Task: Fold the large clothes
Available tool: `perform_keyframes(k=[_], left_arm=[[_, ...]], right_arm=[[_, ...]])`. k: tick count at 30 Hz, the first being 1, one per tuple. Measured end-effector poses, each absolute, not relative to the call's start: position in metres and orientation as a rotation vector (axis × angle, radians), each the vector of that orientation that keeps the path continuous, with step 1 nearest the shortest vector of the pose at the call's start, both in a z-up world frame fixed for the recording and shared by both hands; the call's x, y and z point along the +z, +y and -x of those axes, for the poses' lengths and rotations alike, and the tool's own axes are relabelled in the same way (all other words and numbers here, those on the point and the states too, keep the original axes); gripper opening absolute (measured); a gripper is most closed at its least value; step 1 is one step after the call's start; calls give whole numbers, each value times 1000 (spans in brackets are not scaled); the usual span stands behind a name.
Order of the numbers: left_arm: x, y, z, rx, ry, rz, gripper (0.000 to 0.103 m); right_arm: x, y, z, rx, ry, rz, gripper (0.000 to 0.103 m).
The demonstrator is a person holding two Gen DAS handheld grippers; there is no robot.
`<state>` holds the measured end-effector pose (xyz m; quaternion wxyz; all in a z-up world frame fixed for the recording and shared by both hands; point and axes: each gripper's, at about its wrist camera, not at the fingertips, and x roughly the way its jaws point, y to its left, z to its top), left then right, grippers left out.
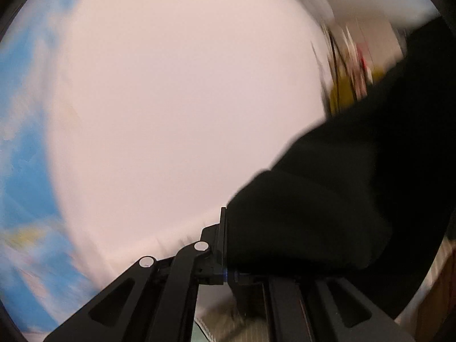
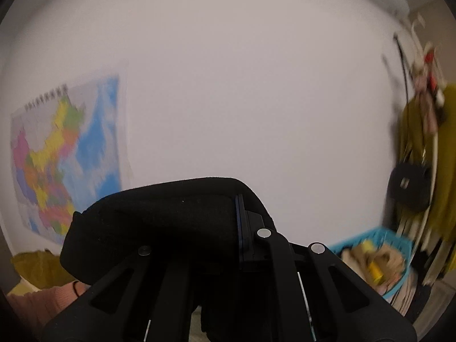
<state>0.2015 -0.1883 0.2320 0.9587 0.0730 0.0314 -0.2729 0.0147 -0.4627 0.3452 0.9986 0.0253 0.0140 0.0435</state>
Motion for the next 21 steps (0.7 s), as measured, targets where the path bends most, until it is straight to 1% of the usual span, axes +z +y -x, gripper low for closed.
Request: perform_keyframes(k=[2,3,5,8,10,12,14,16,18,21], left_arm=[[266,-165,-172,-513,-17,-124,2],[288,-144,-146,-486,-81,-117,2],[316,-114,-101,-457,-151,-106,2],[341,-76,-32,-409,-205,-110,2],[347,-55,23,-355,-232,-151,3],[340,-37,62,-285,-238,-182,3],[337,-9,102,-227,-198,-217,3],[325,2,120,-183,-150,-245,3],[306,21,123,-122,-69,-267,3],[268,46,89,-55,88,-283,3]], right_arm=[[369,-457,16,80,-30,-38,6],[382,-452,33,84,-57,-25,7],[398,-443,59,107,-91,-14,7],[413,-422,97,176,-120,-3,7],[414,-402,121,221,-128,27,7],[412,-383,140,297,-115,36,7],[407,-368,151,366,-94,41,7],[396,-352,151,457,-45,28,7],[381,-338,134,525,25,5,7],[346,-311,82,599,151,-11,7]])
